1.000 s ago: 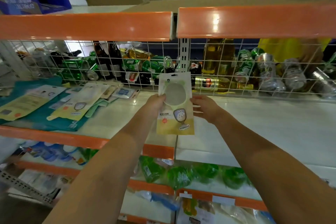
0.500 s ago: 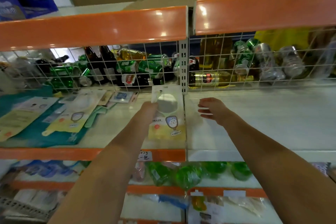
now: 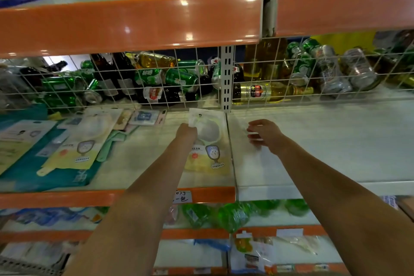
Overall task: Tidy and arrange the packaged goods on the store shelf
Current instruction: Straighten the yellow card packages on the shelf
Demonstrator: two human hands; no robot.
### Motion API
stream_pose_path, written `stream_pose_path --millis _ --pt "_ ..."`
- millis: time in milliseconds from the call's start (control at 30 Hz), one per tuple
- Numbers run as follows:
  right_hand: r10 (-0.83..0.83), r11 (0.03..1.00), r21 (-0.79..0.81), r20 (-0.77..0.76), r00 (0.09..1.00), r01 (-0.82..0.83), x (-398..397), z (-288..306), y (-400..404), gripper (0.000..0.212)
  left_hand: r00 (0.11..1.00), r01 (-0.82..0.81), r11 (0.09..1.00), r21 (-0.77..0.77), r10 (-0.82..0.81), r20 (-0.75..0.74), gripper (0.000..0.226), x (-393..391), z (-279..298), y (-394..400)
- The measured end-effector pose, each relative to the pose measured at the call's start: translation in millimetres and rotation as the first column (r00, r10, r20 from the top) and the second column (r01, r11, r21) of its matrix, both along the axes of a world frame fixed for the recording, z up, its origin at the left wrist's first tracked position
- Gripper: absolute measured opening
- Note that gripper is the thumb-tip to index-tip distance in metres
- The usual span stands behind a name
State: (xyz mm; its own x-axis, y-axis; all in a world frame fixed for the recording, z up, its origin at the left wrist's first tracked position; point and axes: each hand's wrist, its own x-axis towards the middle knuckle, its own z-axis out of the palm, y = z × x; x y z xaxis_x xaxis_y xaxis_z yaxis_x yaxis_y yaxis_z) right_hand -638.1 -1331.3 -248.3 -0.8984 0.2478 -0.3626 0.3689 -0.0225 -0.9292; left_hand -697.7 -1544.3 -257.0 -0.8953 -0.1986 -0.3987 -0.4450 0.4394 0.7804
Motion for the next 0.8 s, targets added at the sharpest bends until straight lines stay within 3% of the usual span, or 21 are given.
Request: stream_pose_path --millis 333,567,800 --pt "0.004 0.991 0.134 0.011 1.000 -0.006 -20 -5 -18 0.024 1.000 0.006 0.990 -0.142 -0.004 0.015 0.034 -8 -1 -3" --pt "0.024 0.984 0.179 0.005 1.000 -0.025 -27 -8 -21 0.013 0.996 0.075 0.949 -0.305 -0.084 -0.018 0.026 -15 4 -7" --pt "0.023 0.980 0.199 0.013 1.000 -0.025 -31 -8 -17 0.014 0.993 0.112 0.936 -0.333 -0.121 -0.006 0.033 -26 -1 -7"
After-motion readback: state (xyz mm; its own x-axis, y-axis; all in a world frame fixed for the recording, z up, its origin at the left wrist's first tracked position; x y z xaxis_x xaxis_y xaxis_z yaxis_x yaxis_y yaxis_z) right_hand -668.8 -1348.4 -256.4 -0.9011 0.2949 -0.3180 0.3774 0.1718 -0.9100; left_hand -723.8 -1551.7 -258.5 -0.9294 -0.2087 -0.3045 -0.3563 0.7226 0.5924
